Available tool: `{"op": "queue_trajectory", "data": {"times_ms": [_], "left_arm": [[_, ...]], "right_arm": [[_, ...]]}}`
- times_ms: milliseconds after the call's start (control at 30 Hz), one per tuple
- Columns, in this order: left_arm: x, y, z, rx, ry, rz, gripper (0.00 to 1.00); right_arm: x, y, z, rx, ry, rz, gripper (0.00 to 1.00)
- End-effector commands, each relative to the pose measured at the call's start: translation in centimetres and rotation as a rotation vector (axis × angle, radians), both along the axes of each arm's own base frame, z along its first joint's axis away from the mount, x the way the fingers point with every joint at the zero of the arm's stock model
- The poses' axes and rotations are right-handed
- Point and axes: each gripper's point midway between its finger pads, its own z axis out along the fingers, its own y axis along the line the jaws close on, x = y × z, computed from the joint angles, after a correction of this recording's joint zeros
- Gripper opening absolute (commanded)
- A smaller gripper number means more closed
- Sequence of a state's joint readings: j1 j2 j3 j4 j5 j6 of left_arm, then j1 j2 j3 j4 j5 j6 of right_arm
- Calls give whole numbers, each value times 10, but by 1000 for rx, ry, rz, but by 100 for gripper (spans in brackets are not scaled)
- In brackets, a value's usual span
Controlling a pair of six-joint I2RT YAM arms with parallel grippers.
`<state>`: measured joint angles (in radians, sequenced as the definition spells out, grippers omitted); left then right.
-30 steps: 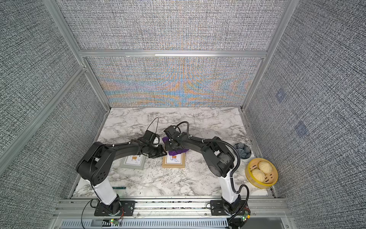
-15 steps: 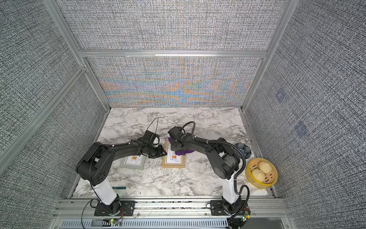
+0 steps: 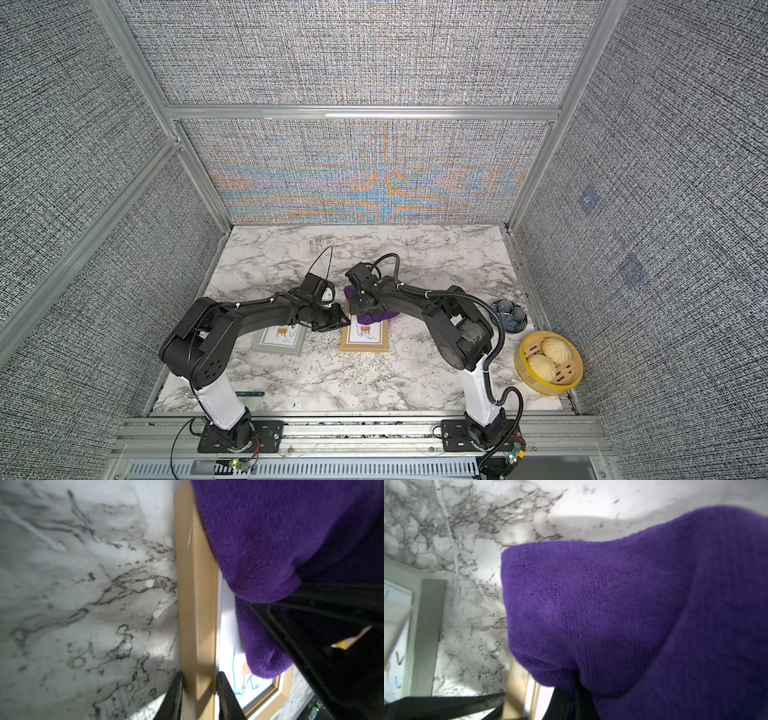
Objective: Wipe the picture frame with a cloth
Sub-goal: Wipe the dirt from the picture frame.
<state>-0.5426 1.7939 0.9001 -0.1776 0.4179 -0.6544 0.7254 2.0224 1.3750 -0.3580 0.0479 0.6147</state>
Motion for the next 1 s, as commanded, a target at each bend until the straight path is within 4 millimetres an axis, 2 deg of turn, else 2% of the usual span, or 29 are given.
{"op": "queue_trajectory", "data": {"times_ms": [0,33,100,167,267,333,367,433,533,633,667,733,867,933,967], "left_arm": [[-57,64,-43,322,235,41,14],[-58,65,-44,324,241,40,13],[-59,65,-44,325,244,40,14],[-59,65,-45,326,244,37,14],[-57,64,-44,324,240,36,13],[-56,63,-44,320,236,38,13],[-56,63,-44,320,237,37,13],[-56,63,-44,322,236,36,13],[-56,64,-44,324,234,42,13],[-55,65,-44,329,234,53,13],[-55,64,-44,327,235,57,13],[-55,64,-45,324,239,62,13],[-54,63,-45,322,244,67,13],[-55,62,-45,317,249,61,13],[-56,62,-45,319,250,58,13]], "right_arm": [[-14,-74,-23,-237,49,-127,0],[-16,-82,-21,-240,44,-130,0],[-18,-77,-16,-227,33,-91,0],[-23,-52,-11,-167,31,-16,0],[-31,-1,-3,-48,37,91,0],[-30,22,1,-5,34,120,0],[-27,27,1,11,32,113,0],[-17,22,0,-1,20,76,0],[-5,-8,-6,-26,30,-3,0],[-14,-37,-10,-55,44,-20,0],[-19,-41,-10,-62,44,-3,0],[-38,-39,-10,-42,72,58,0],[-76,-19,-8,16,140,182,0],[-82,-18,-7,17,159,201,0],[-78,-20,-6,7,155,191,0]]}}
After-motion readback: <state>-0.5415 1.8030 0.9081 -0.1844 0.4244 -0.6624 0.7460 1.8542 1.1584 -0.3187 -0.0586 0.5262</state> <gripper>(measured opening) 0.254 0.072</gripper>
